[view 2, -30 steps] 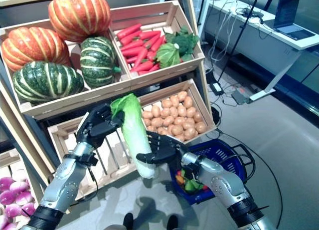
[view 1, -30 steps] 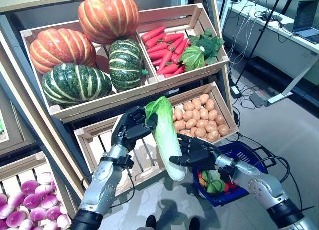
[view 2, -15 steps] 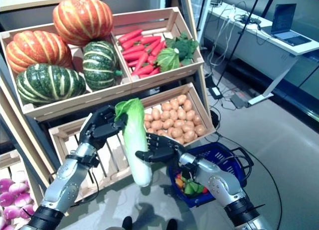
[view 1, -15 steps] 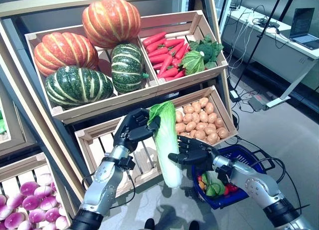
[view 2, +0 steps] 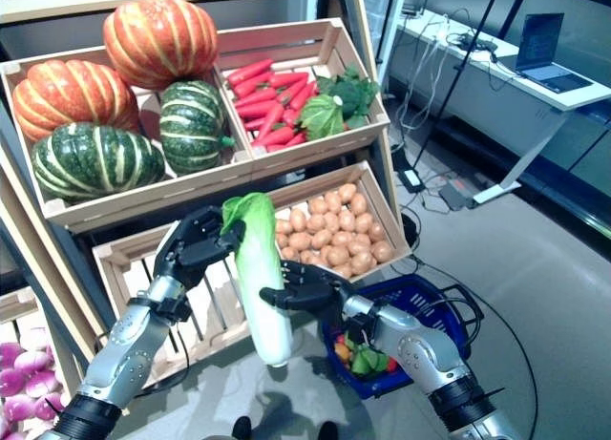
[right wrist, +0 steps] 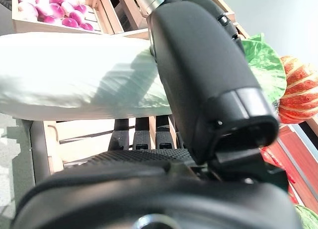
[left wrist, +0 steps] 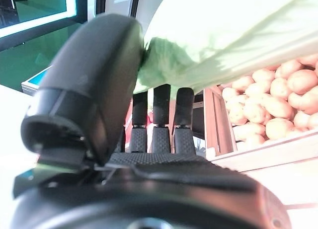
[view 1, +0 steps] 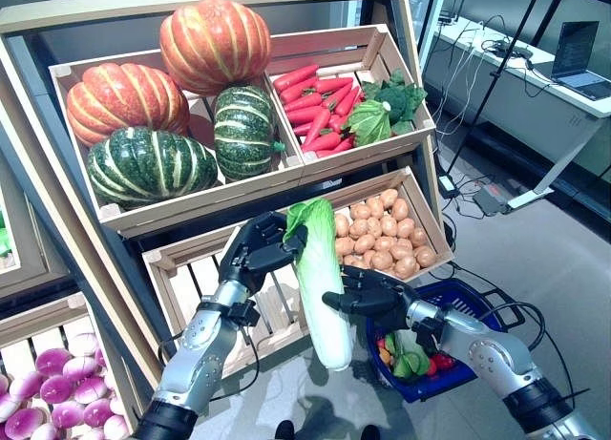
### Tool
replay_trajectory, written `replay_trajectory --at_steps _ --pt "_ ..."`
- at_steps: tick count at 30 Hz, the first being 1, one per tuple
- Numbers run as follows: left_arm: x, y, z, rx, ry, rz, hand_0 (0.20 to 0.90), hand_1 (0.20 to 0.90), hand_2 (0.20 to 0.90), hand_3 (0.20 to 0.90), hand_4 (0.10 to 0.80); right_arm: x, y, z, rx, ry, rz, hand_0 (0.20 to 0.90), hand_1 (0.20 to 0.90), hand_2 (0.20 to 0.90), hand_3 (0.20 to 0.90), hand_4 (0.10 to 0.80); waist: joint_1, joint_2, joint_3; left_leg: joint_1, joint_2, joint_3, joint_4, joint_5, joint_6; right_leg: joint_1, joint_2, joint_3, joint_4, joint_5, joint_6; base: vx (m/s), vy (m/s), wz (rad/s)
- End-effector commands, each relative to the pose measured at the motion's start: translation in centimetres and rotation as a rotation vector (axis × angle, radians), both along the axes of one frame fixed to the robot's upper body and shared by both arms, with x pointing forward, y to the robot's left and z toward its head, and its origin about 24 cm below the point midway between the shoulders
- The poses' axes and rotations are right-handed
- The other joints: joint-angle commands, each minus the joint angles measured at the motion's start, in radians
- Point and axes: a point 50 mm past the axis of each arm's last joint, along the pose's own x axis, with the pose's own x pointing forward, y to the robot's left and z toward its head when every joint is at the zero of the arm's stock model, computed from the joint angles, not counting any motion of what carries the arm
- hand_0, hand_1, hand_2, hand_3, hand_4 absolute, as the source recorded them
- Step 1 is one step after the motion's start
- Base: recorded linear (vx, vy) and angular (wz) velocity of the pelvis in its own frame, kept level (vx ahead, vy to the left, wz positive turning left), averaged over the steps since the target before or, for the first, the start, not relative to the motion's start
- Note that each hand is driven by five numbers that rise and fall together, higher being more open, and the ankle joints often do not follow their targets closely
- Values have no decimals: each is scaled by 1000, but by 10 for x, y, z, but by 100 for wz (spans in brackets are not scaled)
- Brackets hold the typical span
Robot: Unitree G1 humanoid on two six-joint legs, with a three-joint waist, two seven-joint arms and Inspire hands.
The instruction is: Put vegetables into the basket
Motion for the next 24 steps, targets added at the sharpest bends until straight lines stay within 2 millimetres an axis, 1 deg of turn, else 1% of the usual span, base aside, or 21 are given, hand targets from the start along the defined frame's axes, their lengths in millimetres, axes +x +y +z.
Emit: replay_trajectory --at_steps 1,2,3,4,7,12,16,19,24 --pt "13 -5 43 -86 -228 -20 300 300 300 300 400 7 32 29 196 -71 89 300 300 300 300 400 3 -20 -66 11 -4 -5 1 -65 -42 44 -56 -18 1 -6 58 0 0 0" --pt "13 -5 44 -86 -231 -24 300 300 300 300 400 7 31 28 201 -71 84 300 300 300 300 400 2 -20 -66 12 -4 -4 1 -66 -41 44 -56 -17 1 -6 58 0 0 0" --pt "13 -5 44 -89 -228 -28 580 580 580 580 587 7 30 29 206 -72 77 300 300 300 300 400 1 -20 -65 12 -4 -5 1 -66 -40 43 -56 -16 1 -6 57 0 0 0" --pt "12 -5 44 -96 -223 -26 900 900 900 900 800 8 30 30 217 -73 65 300 300 300 300 400 2 -20 -64 12 -5 -8 1 -66 -41 43 -55 -14 1 -5 56 0 0 0" --pt "14 -7 45 -109 -213 -41 900 900 900 900 800 10 28 32 244 -78 34 300 300 300 300 400 -3 -19 -61 15 -6 -6 1 -67 -38 46 -53 -12 1 -6 56 0 0 0" --pt "14 -7 42 -117 -189 -53 900 900 900 900 800 12 22 41 321 -108 -17 300 300 300 300 400 -7 -17 -59 17 -8 -4 1 -70 -35 49 -51 -11 1 -8 55 7 -2 0" --pt "13 -7 37 -107 -161 -60 900 900 900 900 800 17 13 52 404 -184 -105 300 300 300 300 400 -8 -14 -53 16 -9 -3 1 -74 -31 50 -50 -13 1 -12 53 0 0 0" --pt "11 -3 32 -103 -142 -61 900 900 900 900 800 22 3 61 442 -245 -179 300 300 300 300 400 -9 -12 -51 15 -11 -7 1 -77 -30 49 -45 -7 1 -17 51 11 -7 0" --pt "8 2 30 -108 -130 -54 900 900 900 900 800 27 -24 72 514 -332 -357 300 300 300 300 400 -15 -8 -42 5 -6 0 1 -80 -28 42 -41 -4 1 -24 48 6 -25 -5"
